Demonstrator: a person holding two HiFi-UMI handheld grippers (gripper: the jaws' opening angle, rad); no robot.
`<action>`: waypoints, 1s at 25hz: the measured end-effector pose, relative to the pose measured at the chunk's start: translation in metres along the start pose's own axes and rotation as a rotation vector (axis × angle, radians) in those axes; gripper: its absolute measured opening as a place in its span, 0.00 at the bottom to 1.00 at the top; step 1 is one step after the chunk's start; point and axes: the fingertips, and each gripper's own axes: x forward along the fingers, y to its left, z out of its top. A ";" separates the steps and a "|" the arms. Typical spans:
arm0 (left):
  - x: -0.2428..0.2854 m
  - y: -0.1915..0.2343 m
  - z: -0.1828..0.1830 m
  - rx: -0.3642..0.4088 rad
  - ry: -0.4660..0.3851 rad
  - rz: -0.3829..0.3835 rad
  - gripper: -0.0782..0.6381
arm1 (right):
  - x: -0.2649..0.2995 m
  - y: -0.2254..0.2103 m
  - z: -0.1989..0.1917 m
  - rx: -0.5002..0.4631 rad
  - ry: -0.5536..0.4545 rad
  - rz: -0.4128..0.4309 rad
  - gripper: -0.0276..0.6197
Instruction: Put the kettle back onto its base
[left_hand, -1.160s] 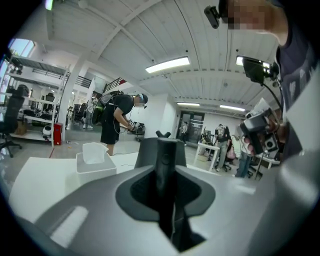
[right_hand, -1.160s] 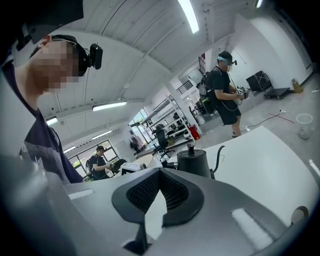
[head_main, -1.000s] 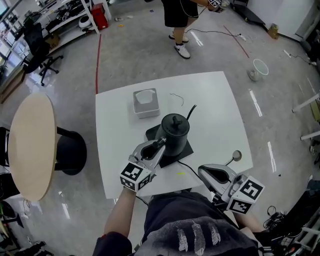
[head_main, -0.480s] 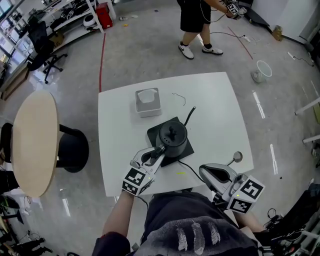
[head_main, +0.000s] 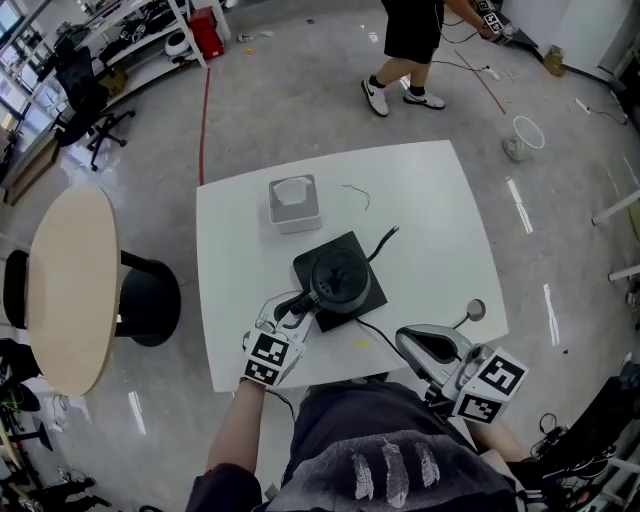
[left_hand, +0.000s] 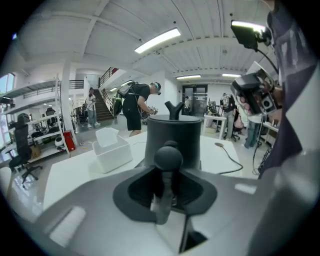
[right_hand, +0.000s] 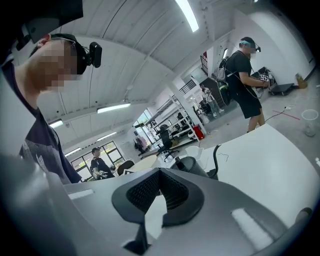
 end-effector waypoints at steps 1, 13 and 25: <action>0.001 0.004 0.000 0.007 0.006 0.015 0.23 | 0.000 0.000 0.000 0.001 0.001 0.000 0.05; 0.013 0.040 -0.008 0.002 0.034 0.094 0.25 | 0.005 -0.003 -0.013 -0.001 -0.007 0.004 0.05; -0.005 0.050 -0.006 -0.173 0.069 0.050 0.48 | -0.009 0.007 -0.001 -0.014 -0.044 0.034 0.05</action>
